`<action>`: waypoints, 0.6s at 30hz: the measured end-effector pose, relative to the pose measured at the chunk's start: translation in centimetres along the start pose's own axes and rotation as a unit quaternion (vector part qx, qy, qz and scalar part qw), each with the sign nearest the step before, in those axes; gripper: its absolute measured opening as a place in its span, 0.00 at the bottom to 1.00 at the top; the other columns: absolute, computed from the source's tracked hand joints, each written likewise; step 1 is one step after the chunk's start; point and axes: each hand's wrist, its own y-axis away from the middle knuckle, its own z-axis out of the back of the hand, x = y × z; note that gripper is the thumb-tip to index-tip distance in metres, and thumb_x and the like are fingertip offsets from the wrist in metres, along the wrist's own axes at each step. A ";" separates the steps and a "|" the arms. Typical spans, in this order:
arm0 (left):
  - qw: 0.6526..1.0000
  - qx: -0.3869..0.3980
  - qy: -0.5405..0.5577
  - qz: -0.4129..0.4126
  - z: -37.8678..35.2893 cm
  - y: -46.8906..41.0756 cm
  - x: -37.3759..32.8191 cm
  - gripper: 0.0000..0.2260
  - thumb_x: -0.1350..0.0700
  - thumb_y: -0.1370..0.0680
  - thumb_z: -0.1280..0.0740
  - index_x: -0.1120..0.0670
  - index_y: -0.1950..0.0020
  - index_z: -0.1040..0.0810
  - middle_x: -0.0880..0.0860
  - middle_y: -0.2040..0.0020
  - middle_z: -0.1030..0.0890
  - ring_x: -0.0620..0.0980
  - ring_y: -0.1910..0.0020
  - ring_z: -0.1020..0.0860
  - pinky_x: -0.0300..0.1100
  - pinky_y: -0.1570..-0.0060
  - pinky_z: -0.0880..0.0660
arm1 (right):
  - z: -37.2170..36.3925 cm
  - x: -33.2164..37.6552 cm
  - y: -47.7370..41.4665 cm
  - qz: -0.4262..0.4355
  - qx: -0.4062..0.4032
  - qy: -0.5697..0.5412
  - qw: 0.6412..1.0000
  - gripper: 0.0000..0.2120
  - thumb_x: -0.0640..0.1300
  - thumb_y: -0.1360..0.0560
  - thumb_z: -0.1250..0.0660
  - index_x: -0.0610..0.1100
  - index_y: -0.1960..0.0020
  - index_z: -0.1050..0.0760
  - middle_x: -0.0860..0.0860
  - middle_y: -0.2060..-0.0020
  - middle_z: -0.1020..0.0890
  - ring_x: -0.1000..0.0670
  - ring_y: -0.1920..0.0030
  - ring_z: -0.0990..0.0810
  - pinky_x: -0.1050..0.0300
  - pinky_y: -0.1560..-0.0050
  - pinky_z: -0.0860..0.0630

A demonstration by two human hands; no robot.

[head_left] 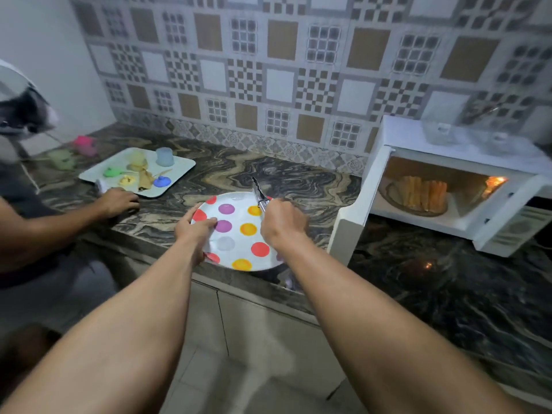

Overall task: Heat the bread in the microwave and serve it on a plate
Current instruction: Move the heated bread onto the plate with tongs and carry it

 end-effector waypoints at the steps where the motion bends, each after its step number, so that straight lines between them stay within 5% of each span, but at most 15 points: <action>1: 1.000 -0.007 0.007 -0.001 0.5 1.1 0.2 0.27 0.69 0.26 0.29 0.49 0.30 0.24 0.58 0.44 0.17 0.57 0.50 0.17 0.54 0.47 0.19 | 0.2 -0.1 0.8 0.006 0.000 0.002 1.000 0.13 0.36 0.23 0.37 0.40 0.39 0.24 0.43 0.42 0.19 0.40 0.41 0.20 0.51 0.54 0.27; 10: 0.999 -0.026 0.016 -0.023 3.9 9.3 0.5 0.27 0.70 0.25 0.30 0.50 0.29 0.25 0.58 0.49 0.19 0.58 0.51 0.19 0.57 0.44 0.20 | 2.2 -0.8 7.8 0.035 -0.008 -0.014 0.999 0.13 0.39 0.22 0.37 0.39 0.39 0.24 0.42 0.42 0.19 0.40 0.42 0.20 0.51 0.54 0.27; 18: 0.999 0.000 0.029 -0.024 5.9 17.9 3.5 0.27 0.70 0.30 0.26 0.50 0.34 0.21 0.57 0.45 0.17 0.57 0.54 0.18 0.46 0.60 0.19 | 3.8 -3.7 17.0 0.024 -0.020 -0.012 0.999 0.12 0.38 0.22 0.38 0.40 0.39 0.24 0.43 0.42 0.20 0.40 0.42 0.20 0.52 0.56 0.30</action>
